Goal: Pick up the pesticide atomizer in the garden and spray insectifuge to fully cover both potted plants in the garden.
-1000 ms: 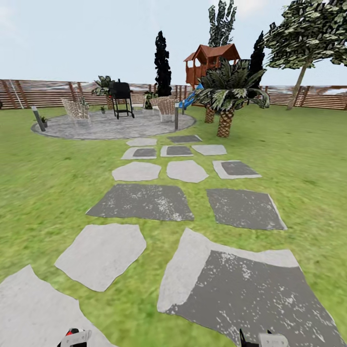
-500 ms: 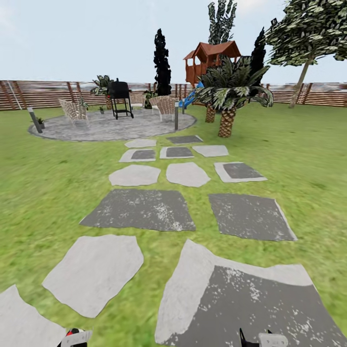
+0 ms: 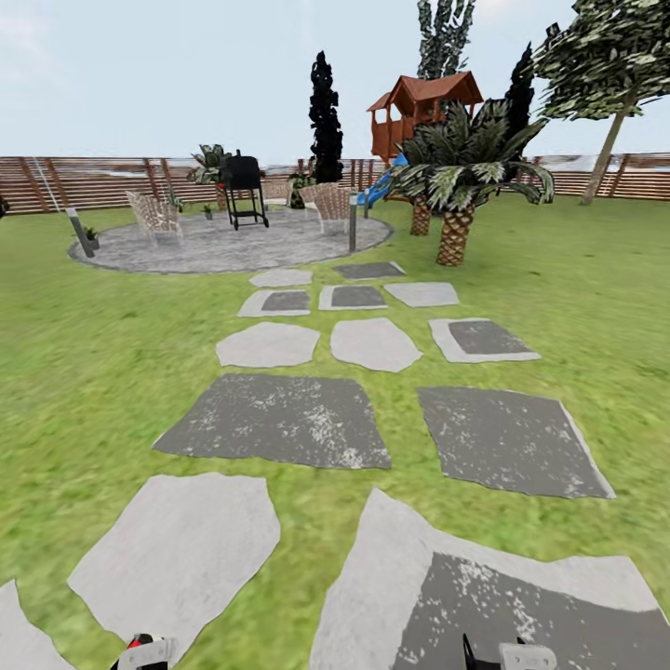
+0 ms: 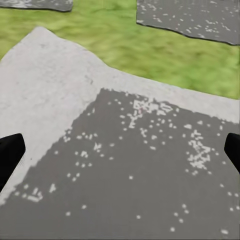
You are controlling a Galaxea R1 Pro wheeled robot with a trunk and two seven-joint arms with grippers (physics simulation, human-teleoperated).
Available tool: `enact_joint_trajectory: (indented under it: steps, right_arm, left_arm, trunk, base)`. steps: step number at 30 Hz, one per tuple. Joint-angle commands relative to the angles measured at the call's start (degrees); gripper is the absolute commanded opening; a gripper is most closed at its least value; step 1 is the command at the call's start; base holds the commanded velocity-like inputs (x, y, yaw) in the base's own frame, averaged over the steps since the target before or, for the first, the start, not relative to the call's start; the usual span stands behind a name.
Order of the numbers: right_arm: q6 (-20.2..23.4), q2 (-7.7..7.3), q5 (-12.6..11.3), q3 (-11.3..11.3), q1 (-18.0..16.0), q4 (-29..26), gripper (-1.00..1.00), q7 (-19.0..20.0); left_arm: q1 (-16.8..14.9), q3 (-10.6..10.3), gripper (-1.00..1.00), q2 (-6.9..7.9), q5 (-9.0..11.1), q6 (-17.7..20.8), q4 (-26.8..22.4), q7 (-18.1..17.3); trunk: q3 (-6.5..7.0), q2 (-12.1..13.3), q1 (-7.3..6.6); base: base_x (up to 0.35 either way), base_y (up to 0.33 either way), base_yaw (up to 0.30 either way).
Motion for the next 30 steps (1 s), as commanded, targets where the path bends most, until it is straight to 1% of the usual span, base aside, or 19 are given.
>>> enact_joint_trajectory:
  steps: [1,30]
  right_arm:
    - [-0.2,0.0,0.0,0.0,0.0,0.0,1.0,-0.2]
    - [-0.2,-0.01,0.0,0.1,0.0,0.1,1.0,-0.2]
  left_arm:
    - [0.0,0.0,-1.0,0.0,0.1,-0.2,0.0,0.0]
    - [0.0,0.0,-1.0,0.0,0.1,-0.2,0.1,0.0]
  trunk:
    - [-0.05,0.0,0.02]
    - [-0.05,0.0,0.02]
  base:
    - [0.338,0.0,0.009]
    - [0.338,0.0,0.001]
